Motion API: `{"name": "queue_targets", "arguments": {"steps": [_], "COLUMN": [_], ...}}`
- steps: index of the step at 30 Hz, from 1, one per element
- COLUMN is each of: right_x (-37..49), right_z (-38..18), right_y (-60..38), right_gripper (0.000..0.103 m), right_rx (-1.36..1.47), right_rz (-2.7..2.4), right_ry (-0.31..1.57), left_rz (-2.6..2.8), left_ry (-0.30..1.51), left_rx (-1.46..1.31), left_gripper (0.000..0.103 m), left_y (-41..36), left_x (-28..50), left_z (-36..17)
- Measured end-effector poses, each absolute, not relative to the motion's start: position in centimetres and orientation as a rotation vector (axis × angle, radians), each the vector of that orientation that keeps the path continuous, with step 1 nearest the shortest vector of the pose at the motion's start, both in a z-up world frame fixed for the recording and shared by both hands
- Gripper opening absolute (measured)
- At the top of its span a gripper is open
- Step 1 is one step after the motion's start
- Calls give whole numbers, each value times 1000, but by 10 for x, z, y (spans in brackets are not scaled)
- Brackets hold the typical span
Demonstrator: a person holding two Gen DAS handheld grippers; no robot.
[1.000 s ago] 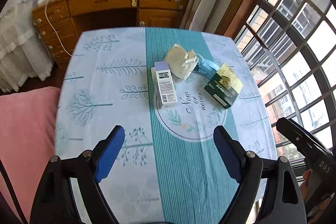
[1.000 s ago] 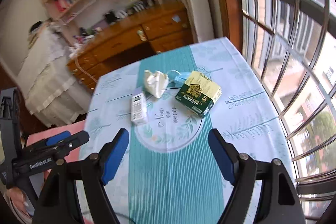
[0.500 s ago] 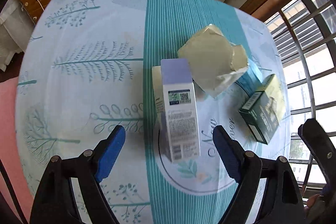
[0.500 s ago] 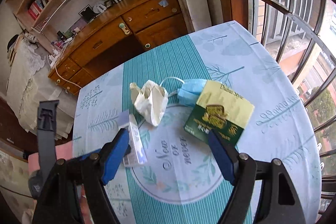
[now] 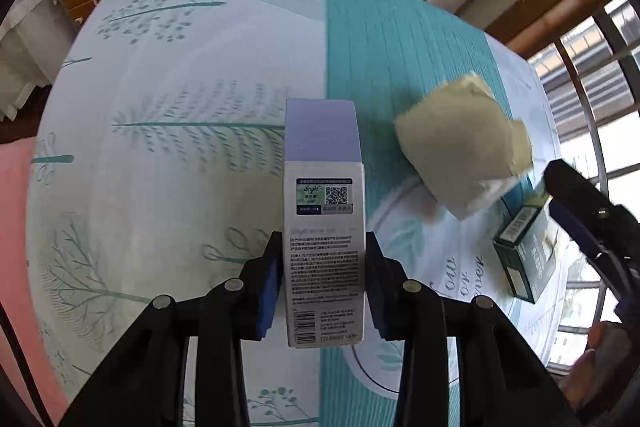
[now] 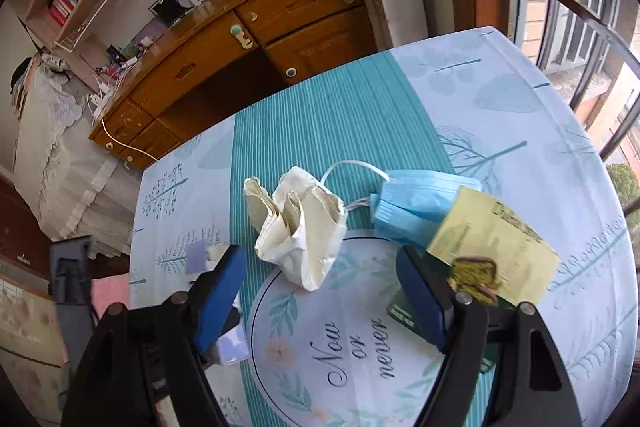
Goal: Collect trash
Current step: 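Grasp the white box with the left tool while the right tool grasps the tissue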
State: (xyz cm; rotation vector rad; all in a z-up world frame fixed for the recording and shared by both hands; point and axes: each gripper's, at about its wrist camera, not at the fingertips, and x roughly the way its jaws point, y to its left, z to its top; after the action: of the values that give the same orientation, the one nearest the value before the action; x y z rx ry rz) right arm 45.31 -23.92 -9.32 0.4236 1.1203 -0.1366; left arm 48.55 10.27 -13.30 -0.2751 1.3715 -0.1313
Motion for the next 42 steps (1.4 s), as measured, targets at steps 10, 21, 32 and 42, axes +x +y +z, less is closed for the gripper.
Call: {"name": "queue_targets", "arguments": {"steps": [10,21,32,42], "right_x": [487,449,337,189], "right_z": [-131,-111,-47,-3], "right_y": [-219,-206,-223,-246], "right_gripper": [31,22,22,22], "right_rx": [376,367,457,494], "right_rz": [-87,34,80,126], "right_ry": [1185,1133,1035,984], "left_rz": [-76,-83,-137,-140], "left_ry": [1341,1302,1221,1141], "left_rx": [-340,-308,-199,-129], "left_gripper": [36,36,36,36], "left_y": [139,144,101,54], "left_x": [484,458,360,224], "left_z": [-125,-91,-26,26]}}
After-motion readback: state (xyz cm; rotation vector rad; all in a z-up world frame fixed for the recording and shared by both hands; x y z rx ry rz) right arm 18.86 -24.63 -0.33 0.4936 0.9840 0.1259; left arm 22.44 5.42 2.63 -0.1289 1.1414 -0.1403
